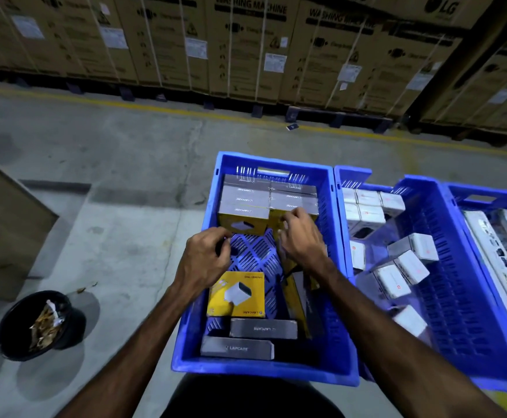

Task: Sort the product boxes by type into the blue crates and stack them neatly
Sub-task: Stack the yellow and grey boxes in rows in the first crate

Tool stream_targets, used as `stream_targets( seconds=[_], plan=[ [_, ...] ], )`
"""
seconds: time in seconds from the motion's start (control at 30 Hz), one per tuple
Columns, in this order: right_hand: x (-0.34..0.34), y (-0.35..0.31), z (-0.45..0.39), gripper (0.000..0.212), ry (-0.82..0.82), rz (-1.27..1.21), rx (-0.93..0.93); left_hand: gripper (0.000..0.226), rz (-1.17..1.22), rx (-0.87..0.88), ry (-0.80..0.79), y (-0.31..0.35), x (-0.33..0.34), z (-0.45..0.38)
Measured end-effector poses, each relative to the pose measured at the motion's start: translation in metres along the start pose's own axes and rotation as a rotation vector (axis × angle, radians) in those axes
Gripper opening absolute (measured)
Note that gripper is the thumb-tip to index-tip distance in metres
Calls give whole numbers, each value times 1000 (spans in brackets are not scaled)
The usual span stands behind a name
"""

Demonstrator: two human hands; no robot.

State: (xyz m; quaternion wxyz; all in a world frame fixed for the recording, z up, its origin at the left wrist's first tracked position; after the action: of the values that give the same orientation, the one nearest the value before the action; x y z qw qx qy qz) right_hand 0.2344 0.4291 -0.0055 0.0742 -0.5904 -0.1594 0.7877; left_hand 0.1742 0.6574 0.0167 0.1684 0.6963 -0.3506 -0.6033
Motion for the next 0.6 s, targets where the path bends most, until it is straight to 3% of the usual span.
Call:
stream_targets(
  seconds=[0.1, 0.23, 0.4, 0.6],
  plan=[
    [2, 19, 12, 50, -54, 63, 89, 12, 4, -8, -5, 1, 0, 0],
    [12, 28, 16, 56, -119, 142, 158, 12, 0, -14, -18, 1, 1, -2],
    [5, 29, 13, 48, -92, 124, 265, 9, -2, -18, -21, 1, 1, -2],
    [-31, 33, 16, 28, -30, -169, 339, 8, 16, -31, -18, -3, 2, -1]
  ],
)
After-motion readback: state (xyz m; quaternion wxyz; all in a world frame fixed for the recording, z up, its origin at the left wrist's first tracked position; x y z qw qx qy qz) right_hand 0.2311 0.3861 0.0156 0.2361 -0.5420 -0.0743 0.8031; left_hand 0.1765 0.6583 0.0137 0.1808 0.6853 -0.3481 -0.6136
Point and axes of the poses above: each hand's wrist, its own z-axis away from the middle knuckle, its own x-axis out of the palm, y = z × x, the point moved 7 cm from there along -z, towards the middle knuckle, and after that the axes turned 11 degrees about -y, right-handed, at the moved point
